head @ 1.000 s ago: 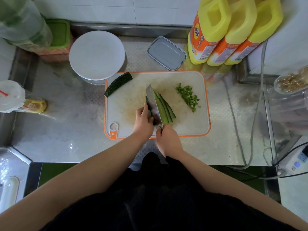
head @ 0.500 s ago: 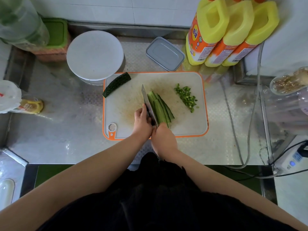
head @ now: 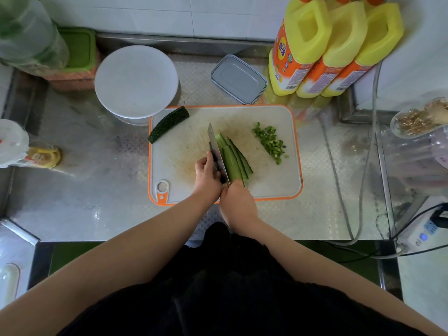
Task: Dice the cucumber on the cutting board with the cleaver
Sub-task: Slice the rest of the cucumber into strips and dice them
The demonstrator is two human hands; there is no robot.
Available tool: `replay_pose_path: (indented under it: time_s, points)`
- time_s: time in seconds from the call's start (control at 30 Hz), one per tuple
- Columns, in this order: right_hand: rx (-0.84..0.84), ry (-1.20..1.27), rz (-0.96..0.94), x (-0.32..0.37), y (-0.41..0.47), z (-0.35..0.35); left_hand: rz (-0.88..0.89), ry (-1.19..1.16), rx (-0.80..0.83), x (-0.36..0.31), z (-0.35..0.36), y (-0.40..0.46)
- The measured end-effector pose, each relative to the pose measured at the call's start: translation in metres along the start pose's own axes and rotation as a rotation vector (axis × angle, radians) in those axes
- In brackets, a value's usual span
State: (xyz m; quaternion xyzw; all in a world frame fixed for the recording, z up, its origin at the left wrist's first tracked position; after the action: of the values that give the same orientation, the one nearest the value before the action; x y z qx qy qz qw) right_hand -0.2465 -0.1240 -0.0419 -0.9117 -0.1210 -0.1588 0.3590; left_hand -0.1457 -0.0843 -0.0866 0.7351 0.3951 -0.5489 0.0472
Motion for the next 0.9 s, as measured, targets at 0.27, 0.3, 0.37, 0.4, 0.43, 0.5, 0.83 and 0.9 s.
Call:
replay_pose_path:
  time_s: [0.27,0.3,0.37,0.4,0.43,0.5,0.83,0.9]
  points:
    - [-0.001,-0.021,0.001,0.003,0.001,0.000,0.003,-0.013,0.017,0.000,0.000,0.000]
    - [-0.002,-0.022,0.004,0.003,0.002,0.000,-0.002,-0.031,0.010,0.000,0.000,0.000]
    - [0.004,-0.011,0.019,0.003,0.003,-0.001,-0.035,-0.102,-0.010,0.003,-0.001,0.001]
    - [0.009,-0.008,0.022,0.003,0.004,-0.001,-0.047,-0.132,-0.021,0.003,-0.001,0.000]
    - [0.014,-0.007,0.023,0.003,0.004,0.000,-0.050,-0.154,-0.030,0.002,-0.002,0.000]
    - [0.016,-0.013,0.020,0.004,0.005,0.000,-0.035,-0.133,-0.025,0.001,-0.002,0.000]
    - [0.024,-0.016,0.034,0.012,0.015,-0.003,-0.030,-0.129,-0.020,0.001,-0.004,0.002]
    - [0.030,-0.026,0.031,0.016,0.017,-0.005,-0.051,-0.078,0.024,0.001,-0.003,0.000]
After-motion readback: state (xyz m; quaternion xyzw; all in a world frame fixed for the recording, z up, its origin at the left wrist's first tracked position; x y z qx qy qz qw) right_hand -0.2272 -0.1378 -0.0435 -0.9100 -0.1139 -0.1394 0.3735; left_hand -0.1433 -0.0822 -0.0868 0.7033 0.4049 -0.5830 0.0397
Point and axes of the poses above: each hand's wrist, its own y-axis towards the middle knuckle, its own z-axis out of the palm, x = y × z, the point moved 9 cm from there along y, towards the middle knuckle, and after that the axes turned 8 degrees about z, right-handed, at the moved point
